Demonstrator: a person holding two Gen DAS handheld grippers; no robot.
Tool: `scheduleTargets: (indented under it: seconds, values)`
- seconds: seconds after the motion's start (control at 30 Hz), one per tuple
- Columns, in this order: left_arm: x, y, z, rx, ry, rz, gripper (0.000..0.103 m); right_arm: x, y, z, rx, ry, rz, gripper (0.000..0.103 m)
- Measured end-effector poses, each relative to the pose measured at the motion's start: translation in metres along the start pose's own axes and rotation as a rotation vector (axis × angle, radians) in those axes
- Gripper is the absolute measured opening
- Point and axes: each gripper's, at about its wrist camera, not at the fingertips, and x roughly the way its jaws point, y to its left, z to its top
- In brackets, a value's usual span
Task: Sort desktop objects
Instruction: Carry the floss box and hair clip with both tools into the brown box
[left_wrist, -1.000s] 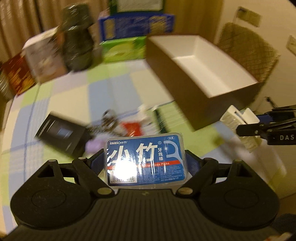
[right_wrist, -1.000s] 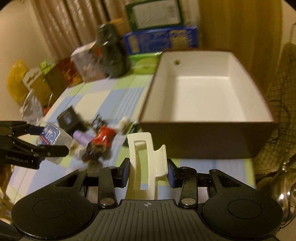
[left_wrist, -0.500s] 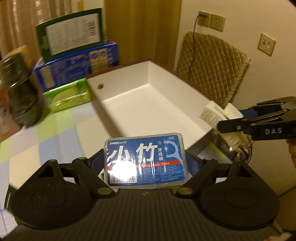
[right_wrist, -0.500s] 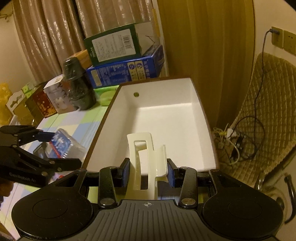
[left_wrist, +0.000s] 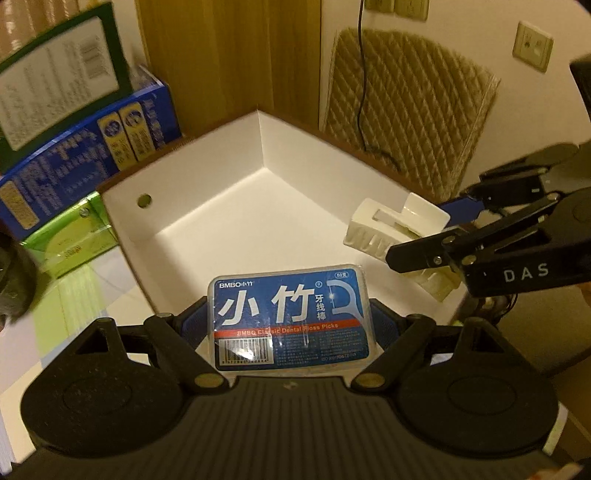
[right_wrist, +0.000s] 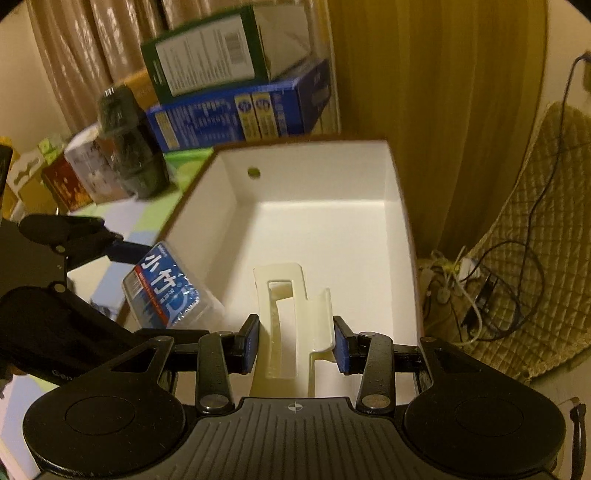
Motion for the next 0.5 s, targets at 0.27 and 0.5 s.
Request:
scheduleTargets:
  seconds: [0.27, 0.5]
  values:
    - [0.046, -0.003, 0.005, 0.087, 0.125, -0.053, 0.085, 0.038, -0.012, 0.007, -0.106, 0.116, 0.02, 0.038]
    - [0.074, -0.006, 0.001, 0.169, 0.211, -0.034, 0.085, 0.055, -0.014, 0.01, -0.164, 0.173, 0.032, 0.038]
